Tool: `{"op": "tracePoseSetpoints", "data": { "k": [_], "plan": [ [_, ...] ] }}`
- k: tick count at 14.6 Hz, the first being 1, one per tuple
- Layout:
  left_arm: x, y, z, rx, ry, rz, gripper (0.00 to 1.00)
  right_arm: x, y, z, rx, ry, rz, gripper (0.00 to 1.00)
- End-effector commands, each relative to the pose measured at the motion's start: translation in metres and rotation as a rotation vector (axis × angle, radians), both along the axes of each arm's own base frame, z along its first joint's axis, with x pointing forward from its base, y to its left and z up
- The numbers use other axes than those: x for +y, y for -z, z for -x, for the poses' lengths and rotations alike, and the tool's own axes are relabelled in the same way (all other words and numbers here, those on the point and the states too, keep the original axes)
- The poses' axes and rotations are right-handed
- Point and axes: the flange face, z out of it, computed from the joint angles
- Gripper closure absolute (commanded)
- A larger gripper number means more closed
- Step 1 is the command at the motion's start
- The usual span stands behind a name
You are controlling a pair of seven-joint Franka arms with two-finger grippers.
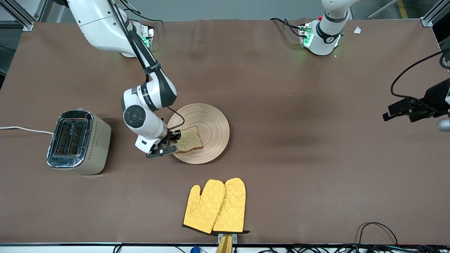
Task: Move plate and put bread in toaster
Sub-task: 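Grasp the bread slice edge with the right gripper while the left gripper withdraws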
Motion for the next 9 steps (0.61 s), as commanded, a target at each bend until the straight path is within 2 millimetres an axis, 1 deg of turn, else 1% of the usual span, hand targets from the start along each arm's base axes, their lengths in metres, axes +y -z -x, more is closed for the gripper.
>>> {"op": "tracePoseSetpoints", "data": {
  "k": [1, 2, 3, 4, 5, 7, 8, 9],
  "plan": [
    [-0.025, -0.028, 0.022, -0.008, 0.032, -0.118, 0.00, -0.002, 0.005, 0.002, -0.007, 0.007, 0.012, 0.67],
    [-0.029, -0.035, 0.027, -0.012, 0.039, -0.146, 0.00, -0.003, 0.005, 0.001, -0.008, 0.010, 0.011, 0.72],
    [-0.023, -0.042, 0.032, -0.018, 0.031, -0.153, 0.00, -0.005, 0.006, 0.000, -0.007, 0.014, 0.012, 0.78],
    [-0.023, -0.045, 0.035, -0.017, 0.032, -0.150, 0.00, -0.004, 0.006, 0.001, -0.005, 0.013, 0.013, 0.83],
    [-0.020, -0.052, 0.045, 0.006, 0.027, -0.149, 0.00, -0.006, 0.008, 0.001, -0.004, 0.014, 0.014, 0.86],
    [-0.033, -0.056, 0.059, 0.048, 0.038, -0.161, 0.00, -0.005, 0.007, 0.001, 0.000, 0.014, 0.015, 0.97],
    [-0.036, -0.056, 0.063, 0.052, 0.042, -0.163, 0.00, -0.005, 0.005, 0.000, 0.002, 0.012, 0.014, 0.99],
    [-0.039, -0.057, 0.064, 0.054, 0.040, -0.164, 0.00, -0.005, 0.003, -0.002, 0.001, 0.011, 0.013, 1.00]
  ]
}}
